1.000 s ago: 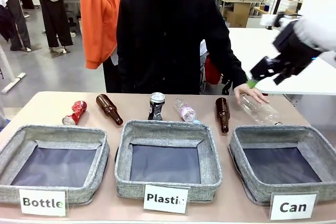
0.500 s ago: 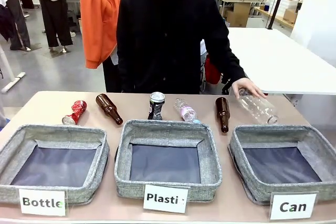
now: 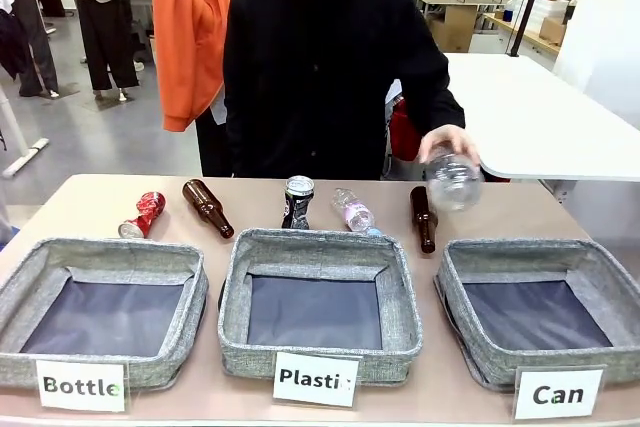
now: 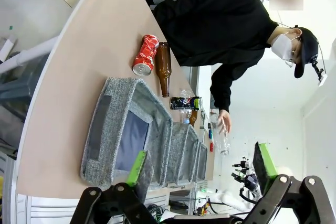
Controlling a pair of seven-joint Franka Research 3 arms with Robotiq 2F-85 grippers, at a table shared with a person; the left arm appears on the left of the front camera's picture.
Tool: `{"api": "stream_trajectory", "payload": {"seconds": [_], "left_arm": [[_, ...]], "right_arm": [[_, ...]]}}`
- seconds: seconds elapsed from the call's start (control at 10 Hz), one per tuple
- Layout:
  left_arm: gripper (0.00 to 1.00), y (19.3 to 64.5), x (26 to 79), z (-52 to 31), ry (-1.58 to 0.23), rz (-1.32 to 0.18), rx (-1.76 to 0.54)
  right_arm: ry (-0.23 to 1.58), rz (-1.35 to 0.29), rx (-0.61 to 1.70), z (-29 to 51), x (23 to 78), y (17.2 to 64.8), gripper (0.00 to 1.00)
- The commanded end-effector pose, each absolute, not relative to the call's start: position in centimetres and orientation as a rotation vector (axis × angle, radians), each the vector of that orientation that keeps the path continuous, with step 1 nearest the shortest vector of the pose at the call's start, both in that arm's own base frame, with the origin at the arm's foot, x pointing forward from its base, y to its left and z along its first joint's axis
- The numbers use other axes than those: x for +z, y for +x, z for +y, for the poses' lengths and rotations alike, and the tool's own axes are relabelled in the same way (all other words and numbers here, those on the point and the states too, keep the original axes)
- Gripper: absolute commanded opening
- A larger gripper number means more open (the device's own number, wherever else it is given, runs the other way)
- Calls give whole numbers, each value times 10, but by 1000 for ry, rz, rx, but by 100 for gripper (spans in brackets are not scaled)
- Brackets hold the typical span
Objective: Sort the can waste into the basket.
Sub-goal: Pick up the can waste from the table and place it in the right Fabric basket.
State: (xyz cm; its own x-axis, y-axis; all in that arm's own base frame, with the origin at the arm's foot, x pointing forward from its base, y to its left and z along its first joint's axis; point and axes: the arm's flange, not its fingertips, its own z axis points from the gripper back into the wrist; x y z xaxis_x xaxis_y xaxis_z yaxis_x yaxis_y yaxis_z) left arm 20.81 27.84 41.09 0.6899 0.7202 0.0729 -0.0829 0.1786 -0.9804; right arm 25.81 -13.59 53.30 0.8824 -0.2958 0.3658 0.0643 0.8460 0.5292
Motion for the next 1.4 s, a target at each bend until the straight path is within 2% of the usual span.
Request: {"api": "stream_trajectory", "payload": {"seconds": [0.0, 1.0, 1.3], "left_arm": [[100, 208, 412, 278, -1282, -632, 603], [100, 208, 412, 278, -1282, -632, 603], [100, 208, 412, 278, -1282, -632, 603]], "right_arm": [[523, -447, -179, -138, 535, 249, 100], [532, -450, -194, -137, 534, 253, 100], [503, -473, -59, -127, 536, 260, 100]]}}
